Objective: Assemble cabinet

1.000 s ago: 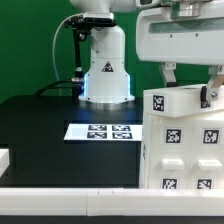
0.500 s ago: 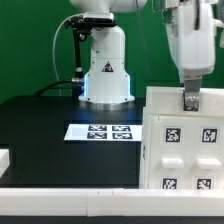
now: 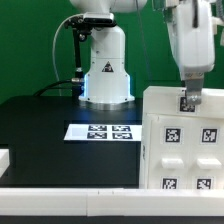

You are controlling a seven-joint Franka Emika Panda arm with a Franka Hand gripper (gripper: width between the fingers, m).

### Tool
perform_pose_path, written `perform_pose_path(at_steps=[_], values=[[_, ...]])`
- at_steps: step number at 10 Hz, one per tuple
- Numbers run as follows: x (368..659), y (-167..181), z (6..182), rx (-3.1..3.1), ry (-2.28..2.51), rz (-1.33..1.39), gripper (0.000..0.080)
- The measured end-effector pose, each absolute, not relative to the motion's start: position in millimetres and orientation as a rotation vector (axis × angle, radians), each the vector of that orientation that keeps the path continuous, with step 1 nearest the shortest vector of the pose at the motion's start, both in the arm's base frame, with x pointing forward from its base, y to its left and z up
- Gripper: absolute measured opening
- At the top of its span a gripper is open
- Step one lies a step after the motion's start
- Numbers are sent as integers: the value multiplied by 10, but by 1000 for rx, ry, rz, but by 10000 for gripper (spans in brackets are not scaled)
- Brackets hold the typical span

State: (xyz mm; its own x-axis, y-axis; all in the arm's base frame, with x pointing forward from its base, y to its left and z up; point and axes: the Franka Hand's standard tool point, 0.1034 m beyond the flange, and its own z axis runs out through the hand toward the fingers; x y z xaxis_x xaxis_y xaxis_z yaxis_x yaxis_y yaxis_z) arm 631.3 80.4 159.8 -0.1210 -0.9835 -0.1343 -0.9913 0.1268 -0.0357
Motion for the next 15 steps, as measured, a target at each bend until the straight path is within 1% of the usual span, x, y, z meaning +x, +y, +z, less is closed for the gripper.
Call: perform_pose_path(at_steps=[1, 2, 3, 5, 6, 8, 9, 10, 11, 14, 15], values=[[6301, 819, 1698, -2133, 2128, 113, 790], [6316, 844, 1754, -2289, 1947, 103, 790], [6313, 863, 1754, -2441, 1749, 94, 798], [6309, 853, 1743, -2527, 1622, 83, 797], [6302, 839, 1744, -2646, 1435, 70, 797], [6345, 795, 1795, -2899, 860, 13, 797], [6349, 771, 1773, -2975, 538, 1, 797], [6350, 762, 1740, -3006, 319, 2, 797], [6355, 763, 1745, -3008, 315, -3, 797], [6354, 727, 1737, -3037, -21, -20, 797], [6375, 729, 1749, -3045, -445, -14, 797]])
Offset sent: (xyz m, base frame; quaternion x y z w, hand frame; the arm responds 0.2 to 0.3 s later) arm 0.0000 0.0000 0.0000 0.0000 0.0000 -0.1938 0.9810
